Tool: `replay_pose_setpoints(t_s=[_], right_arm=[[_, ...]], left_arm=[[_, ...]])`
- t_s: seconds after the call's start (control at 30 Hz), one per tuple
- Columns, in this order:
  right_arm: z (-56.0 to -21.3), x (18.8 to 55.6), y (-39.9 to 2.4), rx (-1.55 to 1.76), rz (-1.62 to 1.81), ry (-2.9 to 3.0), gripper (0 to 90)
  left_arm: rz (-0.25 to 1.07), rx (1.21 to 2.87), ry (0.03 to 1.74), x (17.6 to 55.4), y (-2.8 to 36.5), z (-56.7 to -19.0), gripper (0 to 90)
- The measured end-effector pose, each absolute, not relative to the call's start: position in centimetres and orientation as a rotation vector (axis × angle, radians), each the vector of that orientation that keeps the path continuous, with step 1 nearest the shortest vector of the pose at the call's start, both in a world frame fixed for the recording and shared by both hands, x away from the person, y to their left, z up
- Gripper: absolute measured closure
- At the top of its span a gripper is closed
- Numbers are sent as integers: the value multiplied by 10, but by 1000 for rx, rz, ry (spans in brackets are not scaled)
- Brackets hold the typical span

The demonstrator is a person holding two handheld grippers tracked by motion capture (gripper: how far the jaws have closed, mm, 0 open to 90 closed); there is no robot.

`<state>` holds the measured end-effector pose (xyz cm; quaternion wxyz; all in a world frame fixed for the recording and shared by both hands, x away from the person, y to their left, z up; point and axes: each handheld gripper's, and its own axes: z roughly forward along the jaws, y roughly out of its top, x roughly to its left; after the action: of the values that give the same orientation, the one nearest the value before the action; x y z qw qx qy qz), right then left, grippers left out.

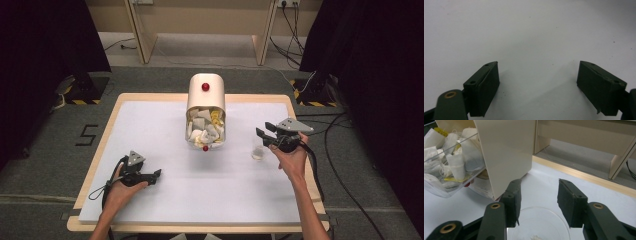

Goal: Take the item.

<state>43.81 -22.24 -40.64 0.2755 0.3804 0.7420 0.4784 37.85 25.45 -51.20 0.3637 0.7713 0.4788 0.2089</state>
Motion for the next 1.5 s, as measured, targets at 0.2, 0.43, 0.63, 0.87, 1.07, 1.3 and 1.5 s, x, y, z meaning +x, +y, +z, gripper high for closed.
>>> replay_pose_setpoints(t_s=[0.2,0.43,0.63,0.87,1.07,1.3,1.5], right_arm=[[-401,435,-217,1013,1306,1985,485],[-398,430,-206,994,1327,1995,451],[-396,422,-198,978,1334,2020,419],[-400,413,-191,961,1327,2051,400],[-405,405,-185,942,1322,2077,396],[-410,400,-182,938,1326,2088,395],[-414,396,-182,942,1325,2095,395]], left_arm=[[537,1984,1232,379,254,-512,170],[538,1984,1233,379,254,-512,170],[537,1984,1233,379,255,-512,170],[538,1984,1233,379,254,-512,170],[538,1984,1233,379,255,-512,170],[538,1984,1233,379,254,-512,169],[537,1984,1233,379,254,-512,170]])
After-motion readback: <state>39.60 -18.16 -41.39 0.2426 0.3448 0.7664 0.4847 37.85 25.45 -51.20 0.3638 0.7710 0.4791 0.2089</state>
